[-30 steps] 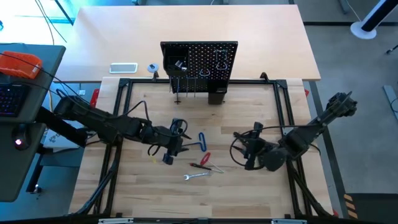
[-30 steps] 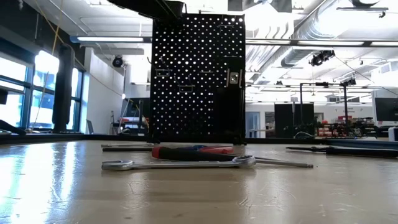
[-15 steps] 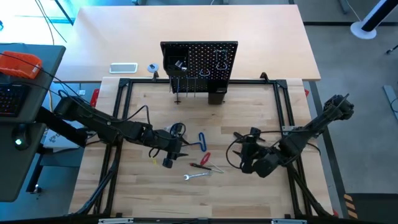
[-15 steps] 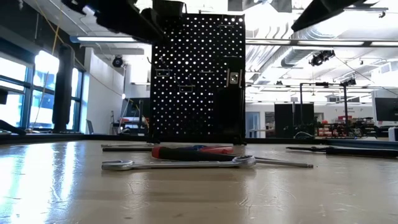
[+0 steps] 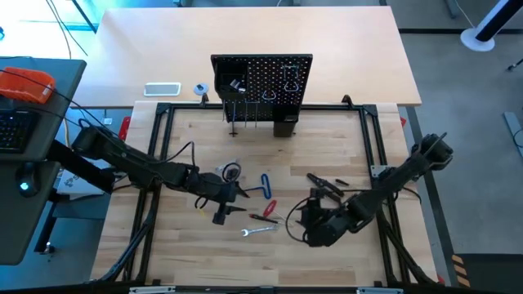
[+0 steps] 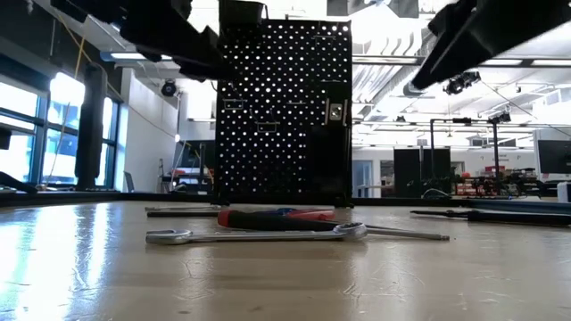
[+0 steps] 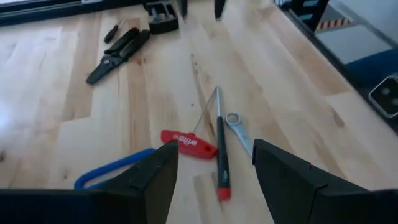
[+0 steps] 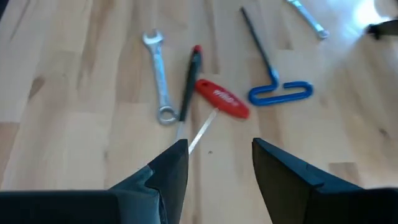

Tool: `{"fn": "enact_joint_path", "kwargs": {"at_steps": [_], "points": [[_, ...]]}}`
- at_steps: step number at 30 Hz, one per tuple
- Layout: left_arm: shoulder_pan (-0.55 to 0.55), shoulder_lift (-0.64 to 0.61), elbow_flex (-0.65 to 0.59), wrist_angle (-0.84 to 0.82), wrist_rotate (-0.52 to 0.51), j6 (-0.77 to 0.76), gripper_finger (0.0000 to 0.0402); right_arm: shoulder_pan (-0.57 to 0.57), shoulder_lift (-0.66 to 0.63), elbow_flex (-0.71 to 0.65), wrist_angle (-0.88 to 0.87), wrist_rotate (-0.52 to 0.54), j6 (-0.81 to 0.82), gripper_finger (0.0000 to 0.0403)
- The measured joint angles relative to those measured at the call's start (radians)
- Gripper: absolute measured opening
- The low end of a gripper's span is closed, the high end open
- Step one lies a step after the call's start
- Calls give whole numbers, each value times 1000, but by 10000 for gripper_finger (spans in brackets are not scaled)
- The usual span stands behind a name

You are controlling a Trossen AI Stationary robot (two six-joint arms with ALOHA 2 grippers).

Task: Hang tools onto peg board
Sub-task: Hang the wrench on the pegboard

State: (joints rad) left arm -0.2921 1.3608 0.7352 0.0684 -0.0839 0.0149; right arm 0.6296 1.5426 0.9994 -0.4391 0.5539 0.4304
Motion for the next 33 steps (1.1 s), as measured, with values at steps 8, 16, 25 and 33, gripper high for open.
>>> {"fn": "enact_joint_path", "kwargs": {"at_steps": [8, 16, 25, 33], "points": [[-79, 86, -35, 137, 4, -54, 202, 14, 128, 0, 168, -26, -46, 165], [-151, 206, -35, 200, -19, -112, 202, 12, 217, 0, 297, -59, -69, 109], [-212, 329, -35, 308, -52, -173, 202, 4, 315, 0, 463, -67, -95, 83], [-254, 348, -35, 305, -123, -220, 202, -43, 385, 0, 506, -65, -112, 83]]}}
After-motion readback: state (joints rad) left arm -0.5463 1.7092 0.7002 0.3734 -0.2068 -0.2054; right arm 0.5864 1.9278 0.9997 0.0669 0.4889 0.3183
